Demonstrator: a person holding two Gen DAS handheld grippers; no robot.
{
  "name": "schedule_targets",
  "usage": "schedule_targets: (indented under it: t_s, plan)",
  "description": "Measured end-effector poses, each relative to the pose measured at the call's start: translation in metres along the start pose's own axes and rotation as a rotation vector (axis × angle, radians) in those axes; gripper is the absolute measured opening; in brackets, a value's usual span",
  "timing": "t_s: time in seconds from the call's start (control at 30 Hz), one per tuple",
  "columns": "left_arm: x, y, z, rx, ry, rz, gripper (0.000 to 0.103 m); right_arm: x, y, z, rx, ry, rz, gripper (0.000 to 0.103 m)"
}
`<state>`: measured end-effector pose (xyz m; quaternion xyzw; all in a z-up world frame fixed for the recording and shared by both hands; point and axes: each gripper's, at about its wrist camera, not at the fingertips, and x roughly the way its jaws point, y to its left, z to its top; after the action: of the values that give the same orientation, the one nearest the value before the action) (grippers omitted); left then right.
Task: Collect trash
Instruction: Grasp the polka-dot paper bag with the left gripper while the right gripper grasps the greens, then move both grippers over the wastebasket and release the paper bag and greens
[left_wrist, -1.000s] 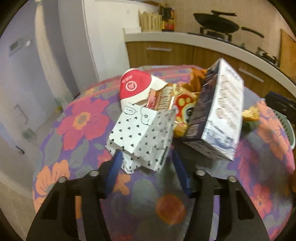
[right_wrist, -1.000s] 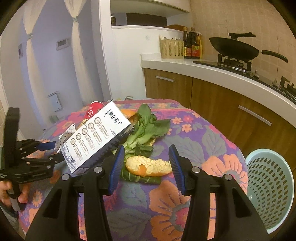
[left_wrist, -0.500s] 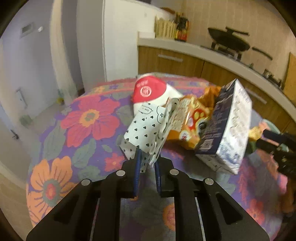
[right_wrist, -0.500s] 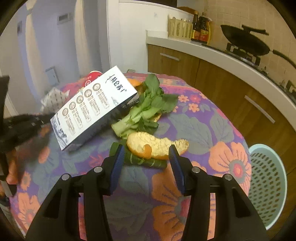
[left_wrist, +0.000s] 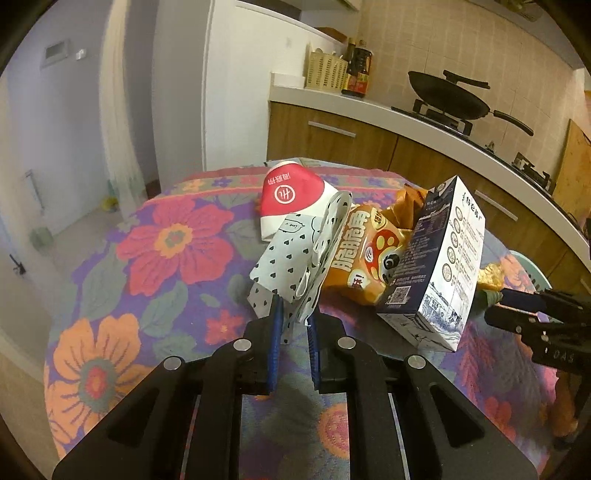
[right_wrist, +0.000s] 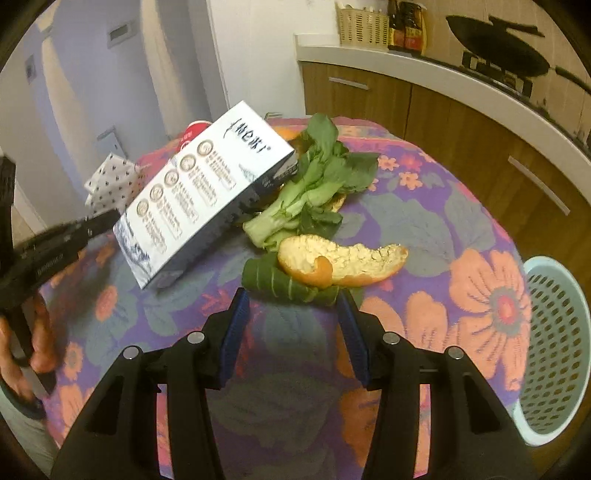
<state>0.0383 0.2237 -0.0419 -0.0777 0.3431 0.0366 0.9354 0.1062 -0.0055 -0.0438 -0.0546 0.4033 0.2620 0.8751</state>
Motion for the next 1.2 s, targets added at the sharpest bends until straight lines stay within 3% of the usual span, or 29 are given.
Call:
schedule_targets:
  t_s: [0.23,0.27,0.33,0.43,0.67,0.97,1.2]
  plan:
    - [-0.001,0.004,0.0,-0.01,-0.001,-0.011,0.011,0.012,0.008,0.004,-0.028,0.02,-0.071,0.046]
    - [-0.001,0.004,0.0,-0.011,-0.002,-0.012,0.011,0.012,0.008,0.004,-0.024,0.017,-0.081,0.043]
    - [-0.001,0.005,0.0,-0.013,-0.002,-0.014,0.011,0.01,0.003,0.004,-0.001,0.013,-0.079,0.023]
    - [-0.001,0.005,0.0,-0.015,-0.004,-0.017,0.011,-0.002,-0.009,0.002,0.048,-0.031,-0.054,0.017]
    - [-0.008,0.005,0.001,-0.014,-0.037,-0.019,0.011,-0.054,-0.018,-0.006,0.039,-0.134,0.046,0.016]
    - [-0.055,-0.024,0.007,0.011,-0.136,-0.069,0.011,-0.104,-0.028,-0.009,0.038,-0.244,0.071,0.016]
    - [-0.086,-0.081,0.02,0.075,-0.21,-0.222,0.011,-0.13,-0.06,-0.021,0.087,-0.307,0.042,0.016]
